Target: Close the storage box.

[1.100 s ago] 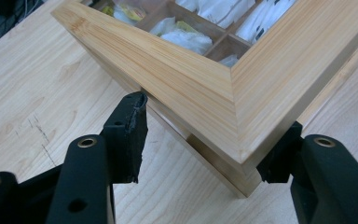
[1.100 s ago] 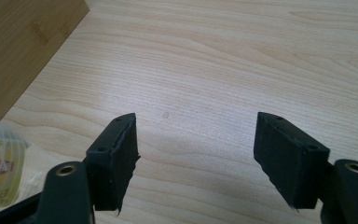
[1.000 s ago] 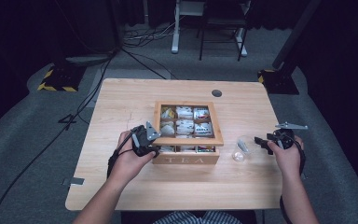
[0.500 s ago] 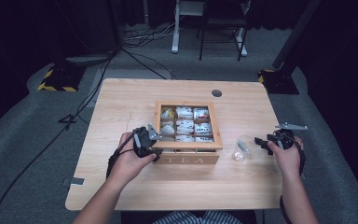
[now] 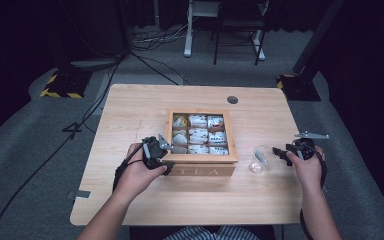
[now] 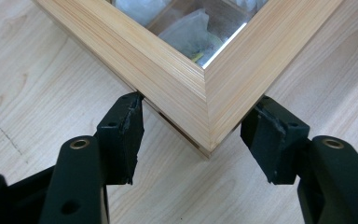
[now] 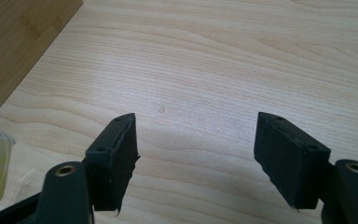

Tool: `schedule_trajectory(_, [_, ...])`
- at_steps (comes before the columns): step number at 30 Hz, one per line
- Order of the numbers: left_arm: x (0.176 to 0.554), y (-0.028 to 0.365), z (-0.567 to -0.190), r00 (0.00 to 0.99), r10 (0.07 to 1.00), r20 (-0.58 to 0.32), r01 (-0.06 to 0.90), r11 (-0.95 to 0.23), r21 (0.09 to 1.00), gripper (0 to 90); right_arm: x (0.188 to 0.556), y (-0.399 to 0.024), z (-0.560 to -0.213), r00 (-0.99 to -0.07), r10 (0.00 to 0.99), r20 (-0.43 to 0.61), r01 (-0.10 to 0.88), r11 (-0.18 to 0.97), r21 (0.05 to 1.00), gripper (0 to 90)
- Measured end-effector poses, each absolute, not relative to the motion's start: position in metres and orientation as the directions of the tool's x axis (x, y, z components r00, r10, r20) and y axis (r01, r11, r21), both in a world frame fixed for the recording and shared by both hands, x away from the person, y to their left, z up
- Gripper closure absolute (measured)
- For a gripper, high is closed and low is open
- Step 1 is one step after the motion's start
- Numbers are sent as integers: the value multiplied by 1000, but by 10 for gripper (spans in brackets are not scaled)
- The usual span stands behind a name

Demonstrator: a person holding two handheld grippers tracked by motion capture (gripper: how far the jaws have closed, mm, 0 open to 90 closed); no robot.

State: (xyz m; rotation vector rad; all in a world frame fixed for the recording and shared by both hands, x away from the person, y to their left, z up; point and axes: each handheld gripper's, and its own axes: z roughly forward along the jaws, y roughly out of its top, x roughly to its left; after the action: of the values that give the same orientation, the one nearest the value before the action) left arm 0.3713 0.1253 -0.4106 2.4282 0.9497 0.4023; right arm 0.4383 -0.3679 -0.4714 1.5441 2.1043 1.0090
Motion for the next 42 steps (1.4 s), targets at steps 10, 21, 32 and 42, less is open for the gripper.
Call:
schedule_trajectory(10, [369,125,-415,721,689,76,565,-648,511,400,441,-365,-472,-359,923,139,685,159,711,306])
schedule_trajectory(21, [364,145,-402,718,696,22,520,-558,647,322,444,-364,-472,-357,923,145,685,153,712,306])
schedule_trajectory(32, [360,178,-392,669,742,48,469,-471,747,279,449,-367,-477,-371,920,128,680,175,713,306])
schedule_trajectory(42, [367,210,-401,597,801,57,478,-412,776,232,455,-367,-483,-367,921,131,688,174,705,296])
